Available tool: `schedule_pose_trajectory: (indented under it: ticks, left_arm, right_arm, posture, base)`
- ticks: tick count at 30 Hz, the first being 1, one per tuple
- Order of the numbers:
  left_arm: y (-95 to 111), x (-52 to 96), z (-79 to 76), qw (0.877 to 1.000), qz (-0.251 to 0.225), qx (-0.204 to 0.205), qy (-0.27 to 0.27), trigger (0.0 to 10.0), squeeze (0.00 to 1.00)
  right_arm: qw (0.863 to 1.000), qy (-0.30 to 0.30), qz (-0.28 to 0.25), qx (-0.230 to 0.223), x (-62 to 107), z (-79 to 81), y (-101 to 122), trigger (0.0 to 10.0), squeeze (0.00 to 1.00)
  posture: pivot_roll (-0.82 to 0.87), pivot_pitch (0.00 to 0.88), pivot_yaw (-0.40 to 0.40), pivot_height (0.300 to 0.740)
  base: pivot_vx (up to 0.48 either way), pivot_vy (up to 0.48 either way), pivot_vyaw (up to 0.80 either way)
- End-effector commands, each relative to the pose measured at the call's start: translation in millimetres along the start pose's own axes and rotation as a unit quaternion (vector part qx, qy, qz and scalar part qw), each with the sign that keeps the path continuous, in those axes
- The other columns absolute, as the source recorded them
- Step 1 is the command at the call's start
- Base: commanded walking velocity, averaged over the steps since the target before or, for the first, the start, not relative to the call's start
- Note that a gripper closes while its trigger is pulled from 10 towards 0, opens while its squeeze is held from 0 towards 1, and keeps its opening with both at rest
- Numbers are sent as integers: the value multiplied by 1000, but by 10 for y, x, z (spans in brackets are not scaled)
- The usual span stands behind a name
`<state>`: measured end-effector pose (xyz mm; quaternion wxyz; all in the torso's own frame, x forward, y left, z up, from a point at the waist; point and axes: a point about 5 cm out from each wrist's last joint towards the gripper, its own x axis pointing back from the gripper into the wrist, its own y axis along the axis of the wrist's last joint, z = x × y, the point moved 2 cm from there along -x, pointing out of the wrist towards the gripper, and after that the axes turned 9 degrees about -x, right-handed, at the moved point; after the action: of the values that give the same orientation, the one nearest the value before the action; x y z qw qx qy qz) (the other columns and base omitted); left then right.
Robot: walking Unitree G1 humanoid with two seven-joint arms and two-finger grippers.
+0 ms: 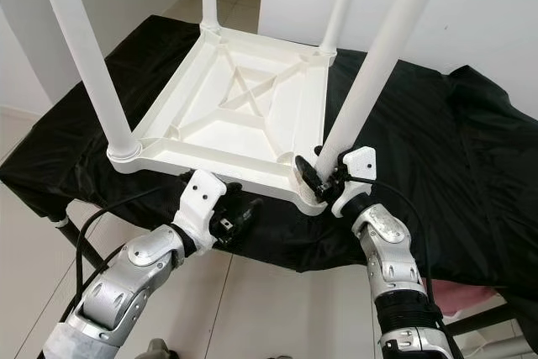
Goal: Building children table
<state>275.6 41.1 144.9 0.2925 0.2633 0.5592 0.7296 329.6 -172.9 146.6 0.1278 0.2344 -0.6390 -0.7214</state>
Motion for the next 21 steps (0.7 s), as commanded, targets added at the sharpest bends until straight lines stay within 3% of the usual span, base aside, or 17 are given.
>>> schedule_pose_trajectory:
  ticks: [1, 2, 3, 11, 15, 21]
  left_arm:
    - [6, -21, -81, 998, -8, -3, -59, 10000, 0]
    - [6, -21, -81, 998, -8, -3, -59, 10000, 0]
    - [2, -34, -25, 999, -7, -14, -45, 10000, 0]
    - [11, -86, 80, 1000, -9, -29, -3, 10000, 0]
    - [6, -111, 102, 999, -7, -33, 4, 10000, 0]
    - [21, -125, 194, 999, -13, -13, 34, 10000, 0]
  right_arm:
    - [1000, -11, 10, -2, 40, -20, -71, 1020, 0]
    - [1000, -11, 10, -2, 40, -20, -71, 1020, 0]
    - [999, -33, 10, -4, 29, -27, -71, 10000, 0]
    - [996, -90, 20, 16, -29, -29, -124, 10000, 0]
    - [995, -94, 15, 8, -58, 59, -132, 10000, 0]
    - [993, -117, 9, -6, -81, 129, -140, 10000, 0]
  posture:
    - [64, 36, -70, 740]
    - [64, 36, -70, 740]
    - [62, 32, -67, 740]
    - [60, 22, -73, 740]
    - [61, 21, -76, 740]
    - [58, 14, -71, 740]
  base:
    - [0, 0, 0]
    - [0, 0, 0]
    - [0, 0, 0]
    - [0, 0, 0]
    - [0, 0, 0]
    - [0, 0, 0]
